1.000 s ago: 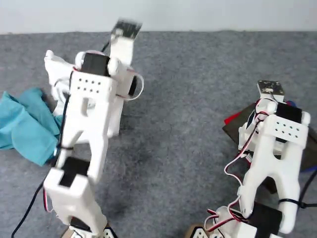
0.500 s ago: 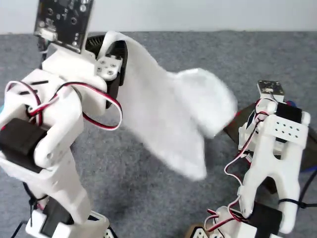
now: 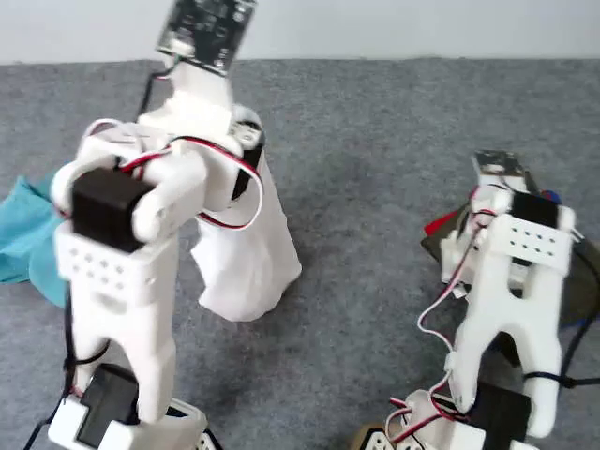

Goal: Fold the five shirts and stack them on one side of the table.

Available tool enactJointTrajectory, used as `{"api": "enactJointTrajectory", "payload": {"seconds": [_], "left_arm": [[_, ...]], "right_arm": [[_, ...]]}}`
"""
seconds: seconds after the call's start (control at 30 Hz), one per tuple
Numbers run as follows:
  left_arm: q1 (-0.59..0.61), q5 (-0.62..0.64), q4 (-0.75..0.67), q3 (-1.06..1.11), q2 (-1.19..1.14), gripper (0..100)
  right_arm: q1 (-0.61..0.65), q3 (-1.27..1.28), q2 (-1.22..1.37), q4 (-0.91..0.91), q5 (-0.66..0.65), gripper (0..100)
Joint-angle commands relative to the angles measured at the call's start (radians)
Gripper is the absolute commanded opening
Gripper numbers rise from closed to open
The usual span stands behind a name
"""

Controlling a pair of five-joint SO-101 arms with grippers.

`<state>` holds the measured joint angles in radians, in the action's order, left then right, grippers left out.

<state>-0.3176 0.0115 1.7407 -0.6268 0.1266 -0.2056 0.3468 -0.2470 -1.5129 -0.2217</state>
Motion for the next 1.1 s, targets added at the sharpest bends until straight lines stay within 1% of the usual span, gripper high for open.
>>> {"api": "enactJointTrajectory", "payload": {"seconds": [0.0, 0.13, 0.27, 0.4, 0.47, 0.57, 0.67, 0.83, 0.97, 1.07], "left_arm": [[-0.003, -0.006, -0.028, 0.111, 0.021, 1], [-0.003, -0.008, -0.077, 0.236, 0.023, 1], [0.008, -0.008, -0.127, 0.349, 0.021, 1], [0.098, -0.008, -0.212, 0.467, 0.021, 1], [0.161, -0.008, -0.253, 0.509, 0.021, 1], [0.229, -0.008, -0.273, 0.535, 0.023, 1], [0.249, -0.008, -0.273, 0.536, 0.029, 1], [0.235, -0.006, -0.272, 0.536, 0.031, 1], [0.233, -0.006, -0.272, 0.536, 0.031, 1], [0.233, -0.006, -0.272, 0.536, 0.031, 1]], "right_arm": [[0.11, -0.146, -0.041, -0.045, -0.003, 19.5], [0.298, -0.304, -0.039, -0.148, 0.014, 19.5], [0.533, -0.319, -0.036, -0.177, 0.043, 19.4], [0.71, -0.315, -0.027, -0.173, 0.043, 19.4], [0.766, -0.288, -0.027, -0.142, 0.043, 19.4], [0.789, -0.198, -0.027, -0.022, 0.051, 19.6], [0.788, -0.11, -0.027, 0.128, 0.063, 19.6], [0.788, -0.018, -0.027, 0.367, 0.199, 19.7], [0.797, 0.037, -0.027, 0.478, 0.238, 19.7], [0.819, 0.064, -0.027, 0.527, 0.262, 19.7]]}}
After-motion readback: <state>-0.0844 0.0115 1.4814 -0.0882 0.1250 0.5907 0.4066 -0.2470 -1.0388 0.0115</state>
